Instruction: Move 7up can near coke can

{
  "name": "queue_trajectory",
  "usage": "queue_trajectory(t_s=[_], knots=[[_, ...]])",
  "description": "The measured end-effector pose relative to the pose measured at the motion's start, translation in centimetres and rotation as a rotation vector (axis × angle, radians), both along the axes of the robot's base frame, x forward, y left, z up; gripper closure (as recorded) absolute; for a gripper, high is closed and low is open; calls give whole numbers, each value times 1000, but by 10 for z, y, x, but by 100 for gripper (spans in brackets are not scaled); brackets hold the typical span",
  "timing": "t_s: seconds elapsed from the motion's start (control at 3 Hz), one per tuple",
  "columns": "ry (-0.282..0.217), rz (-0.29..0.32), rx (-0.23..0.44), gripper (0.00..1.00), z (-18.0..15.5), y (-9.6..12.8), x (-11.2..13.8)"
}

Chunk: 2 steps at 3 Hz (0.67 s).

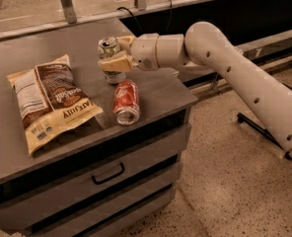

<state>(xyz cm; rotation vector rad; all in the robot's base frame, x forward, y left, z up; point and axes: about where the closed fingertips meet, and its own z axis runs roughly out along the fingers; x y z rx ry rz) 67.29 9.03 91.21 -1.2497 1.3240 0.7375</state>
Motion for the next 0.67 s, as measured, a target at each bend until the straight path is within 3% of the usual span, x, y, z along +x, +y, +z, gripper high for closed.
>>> queue_trajectory(t_s=[0.33, 0.67], knots=[[-25, -5, -19, 4, 3, -1, 2], [-24, -9, -44, 0, 3, -4, 3]])
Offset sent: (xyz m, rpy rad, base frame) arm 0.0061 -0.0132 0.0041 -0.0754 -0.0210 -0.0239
